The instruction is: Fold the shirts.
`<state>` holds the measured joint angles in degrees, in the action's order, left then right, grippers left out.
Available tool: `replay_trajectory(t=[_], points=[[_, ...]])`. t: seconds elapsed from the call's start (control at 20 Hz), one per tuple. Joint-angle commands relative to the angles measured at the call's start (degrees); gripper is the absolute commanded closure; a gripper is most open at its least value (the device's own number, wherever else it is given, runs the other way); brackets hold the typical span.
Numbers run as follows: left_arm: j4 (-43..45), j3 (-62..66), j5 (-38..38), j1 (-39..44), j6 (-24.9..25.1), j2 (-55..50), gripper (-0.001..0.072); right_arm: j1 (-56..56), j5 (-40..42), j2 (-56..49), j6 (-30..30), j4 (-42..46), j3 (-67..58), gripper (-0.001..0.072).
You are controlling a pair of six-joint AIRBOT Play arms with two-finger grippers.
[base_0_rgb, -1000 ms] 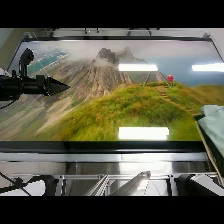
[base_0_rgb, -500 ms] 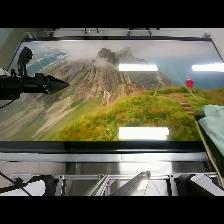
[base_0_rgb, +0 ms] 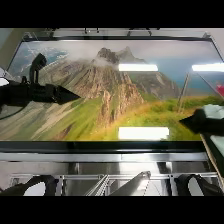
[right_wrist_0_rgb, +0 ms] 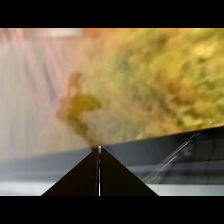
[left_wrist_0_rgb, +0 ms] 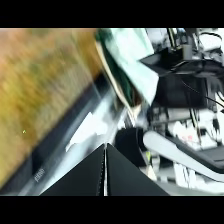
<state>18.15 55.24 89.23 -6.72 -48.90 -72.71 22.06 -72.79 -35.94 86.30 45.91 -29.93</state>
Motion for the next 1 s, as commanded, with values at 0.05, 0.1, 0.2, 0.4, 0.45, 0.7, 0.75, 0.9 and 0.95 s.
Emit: replay_trajectory(t=[0.05, 0.1, 0.2, 0.4, 0.45, 0.7, 0.75, 0.9, 0.95], points=[[4.63, -12.15, -7.45, 3.82, -0.68, 8.85, 0.0685, -14.36, 8.41, 10.21, -1.07, -4.79, 13.40, 0.0692], [4.63, -13.27, -8.39, 3.82, -0.68, 9.86, 0.0686, -14.43, 8.50, 10.21, -1.07, -5.16, 13.38, 0.0692], [4.59, -14.75, -8.55, 3.82, -0.68, 11.58, 0.0687, -14.32, 8.46, 10.23, -1.05, -5.22, 13.38, 0.0692], [4.59, -15.56, -8.66, 3.78, -0.66, 12.76, 0.0686, -14.32, 8.31, 10.25, -1.03, -5.22, 13.38, 0.0692], [4.68, -15.56, -8.66, 3.78, -0.66, 12.76, 0.0686, -14.32, 8.31, 10.25, -1.03, -5.22, 13.38, 0.0692], [4.63, -15.56, -8.68, 3.78, -0.66, 12.76, 0.0686, -14.32, 8.31, 10.25, -1.05, -5.22, 13.38, 0.0692], [4.63, -15.56, -8.68, 3.78, -0.66, 12.76, 0.0686, -14.32, 8.31, 10.25, -1.03, -5.22, 13.38, 0.0692], [4.63, -15.56, -8.68, 3.78, -0.66, 12.76, 0.0686, -14.32, 8.31, 10.25, -1.03, -5.22, 13.38, 0.0692], [4.63, -15.56, -8.66, 3.78, -0.66, 12.76, 0.0687, -14.32, 8.31, 10.25, -1.03, -5.22, 13.38, 0.0692]])
